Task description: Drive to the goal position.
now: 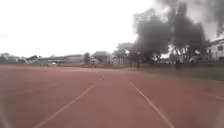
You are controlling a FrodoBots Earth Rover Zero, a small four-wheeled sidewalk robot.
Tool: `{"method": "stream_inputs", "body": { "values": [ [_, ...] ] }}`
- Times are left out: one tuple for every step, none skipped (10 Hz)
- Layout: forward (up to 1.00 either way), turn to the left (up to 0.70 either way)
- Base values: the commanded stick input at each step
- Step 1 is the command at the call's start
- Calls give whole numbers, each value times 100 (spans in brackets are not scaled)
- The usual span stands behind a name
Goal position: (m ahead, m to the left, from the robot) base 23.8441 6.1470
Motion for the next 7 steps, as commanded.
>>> {"method": "stream_inputs", "body": {
  "values": [
    [70,0],
    [70,0],
    [70,0],
    [70,0],
    [70,0],
    [70,0],
    [70,0]
  ]
}}
